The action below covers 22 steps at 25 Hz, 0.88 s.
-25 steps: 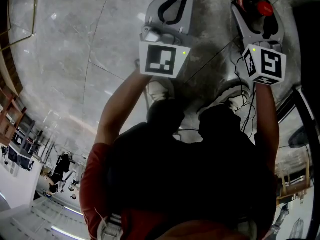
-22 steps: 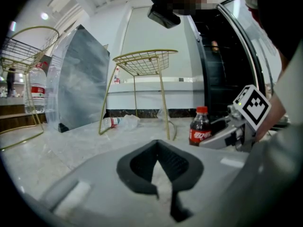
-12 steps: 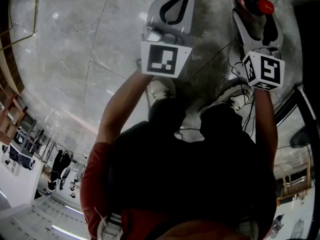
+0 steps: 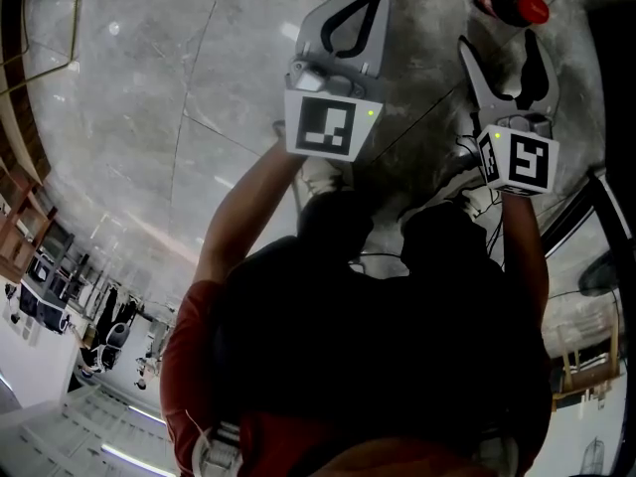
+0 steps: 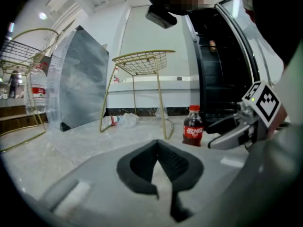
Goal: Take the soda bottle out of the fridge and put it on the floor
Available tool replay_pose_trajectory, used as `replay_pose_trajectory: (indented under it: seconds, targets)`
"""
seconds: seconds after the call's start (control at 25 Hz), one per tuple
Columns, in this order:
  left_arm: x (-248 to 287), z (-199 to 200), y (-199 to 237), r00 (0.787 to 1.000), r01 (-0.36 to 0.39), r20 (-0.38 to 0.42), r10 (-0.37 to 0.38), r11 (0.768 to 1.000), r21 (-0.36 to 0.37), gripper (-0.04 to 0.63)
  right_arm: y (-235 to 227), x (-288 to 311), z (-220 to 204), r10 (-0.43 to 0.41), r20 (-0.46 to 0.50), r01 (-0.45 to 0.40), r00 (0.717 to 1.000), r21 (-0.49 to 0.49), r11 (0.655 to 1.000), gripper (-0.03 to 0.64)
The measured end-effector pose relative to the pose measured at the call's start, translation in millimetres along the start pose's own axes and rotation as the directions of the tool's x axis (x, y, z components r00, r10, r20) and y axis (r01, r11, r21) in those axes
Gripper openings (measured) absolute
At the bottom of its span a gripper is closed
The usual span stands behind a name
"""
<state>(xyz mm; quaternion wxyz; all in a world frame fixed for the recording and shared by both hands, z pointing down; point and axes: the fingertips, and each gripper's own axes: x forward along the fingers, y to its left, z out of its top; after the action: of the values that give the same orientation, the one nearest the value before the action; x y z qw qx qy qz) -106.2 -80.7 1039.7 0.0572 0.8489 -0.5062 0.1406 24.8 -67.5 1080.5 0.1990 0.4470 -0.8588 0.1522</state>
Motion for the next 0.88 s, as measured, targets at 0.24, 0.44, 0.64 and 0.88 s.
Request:
replay_pose_trajectory:
  seconds: [0.24, 0.44, 0.64, 0.88]
  targets:
    - [-16, -9, -18, 0.999, 0.044, -0.023, -0.041, 0.993, 0.113, -0.002, 10, -6, 0, 0.006, 0.012, -0.005, 1.0, -0.038, 0.999, 0.388]
    - [-21, -18, -26, 0.998, 0.058, -0.037, -0.055, 0.995, 0.083, -0.002, 8, -5, -1, -0.009, 0.002, 0.009, 1.0, -0.026, 1.0, 0.388]
    - [-20, -19, -26, 0.998, 0.06, -0.03, -0.058, 0.996, 0.07, -0.002, 8, -5, -2, -0.012, 0.002, 0.012, 1.0, -0.029, 1.0, 0.388]
    - [-21, -20, -21, 0.999, 0.048, -0.028, -0.047, 0.997, 0.06, -0.002, 11, -5, -6, 0.001, -0.009, -0.001, 1.0, -0.028, 1.0, 0.387]
